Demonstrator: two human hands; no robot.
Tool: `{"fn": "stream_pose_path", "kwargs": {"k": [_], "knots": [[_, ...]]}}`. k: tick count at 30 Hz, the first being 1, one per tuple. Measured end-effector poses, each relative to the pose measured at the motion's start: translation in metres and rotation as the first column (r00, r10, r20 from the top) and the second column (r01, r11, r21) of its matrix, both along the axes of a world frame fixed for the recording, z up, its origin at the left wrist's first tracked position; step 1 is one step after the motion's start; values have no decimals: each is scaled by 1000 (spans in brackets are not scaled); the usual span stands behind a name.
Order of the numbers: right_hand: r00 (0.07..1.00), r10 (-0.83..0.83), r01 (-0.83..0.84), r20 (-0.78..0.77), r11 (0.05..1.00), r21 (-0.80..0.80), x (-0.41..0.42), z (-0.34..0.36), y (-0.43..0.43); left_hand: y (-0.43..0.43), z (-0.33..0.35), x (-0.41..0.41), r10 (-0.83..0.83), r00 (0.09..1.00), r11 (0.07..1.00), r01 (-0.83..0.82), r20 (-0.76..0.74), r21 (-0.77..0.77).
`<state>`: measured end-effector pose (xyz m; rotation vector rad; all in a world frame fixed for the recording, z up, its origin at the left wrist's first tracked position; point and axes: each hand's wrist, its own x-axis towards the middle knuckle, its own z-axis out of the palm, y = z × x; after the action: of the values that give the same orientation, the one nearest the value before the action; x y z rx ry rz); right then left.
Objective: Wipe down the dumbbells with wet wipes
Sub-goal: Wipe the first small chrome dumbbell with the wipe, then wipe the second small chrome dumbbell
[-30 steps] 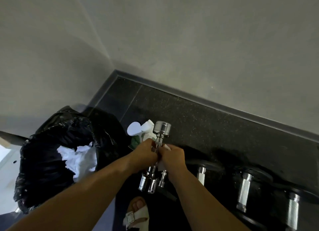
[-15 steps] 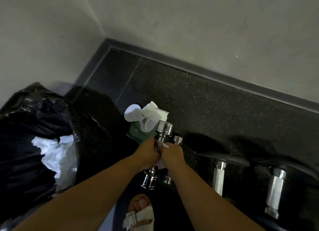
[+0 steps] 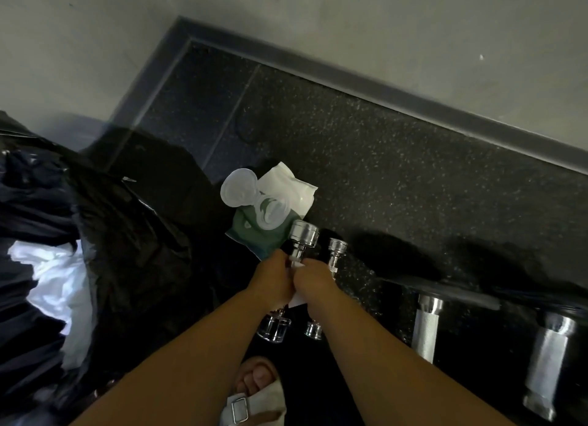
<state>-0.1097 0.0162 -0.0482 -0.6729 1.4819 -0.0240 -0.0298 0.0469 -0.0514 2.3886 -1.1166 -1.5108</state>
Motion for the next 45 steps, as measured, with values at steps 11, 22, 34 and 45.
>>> {"fn": "stream_pose_path", "kwargs": {"k": [11, 22, 34, 45], "knots": [[995, 97, -98, -39, 995, -26, -5, -19, -3, 0, -14, -7, 153, 988, 988, -153, -18, 7], [997, 9, -30, -83, 964, -264, -50, 29, -44, -8, 14, -43, -247, 899, 966, 259, 361, 15], [980, -164, 145, -113, 976, -160, -49, 39, -69, -1, -3, -73, -185, 958, 977, 155, 218, 148], [961, -271, 260, -60, 955, -142, -62, 64, -70, -4, 11, -70, -24, 999, 986, 20, 22, 164]]}}
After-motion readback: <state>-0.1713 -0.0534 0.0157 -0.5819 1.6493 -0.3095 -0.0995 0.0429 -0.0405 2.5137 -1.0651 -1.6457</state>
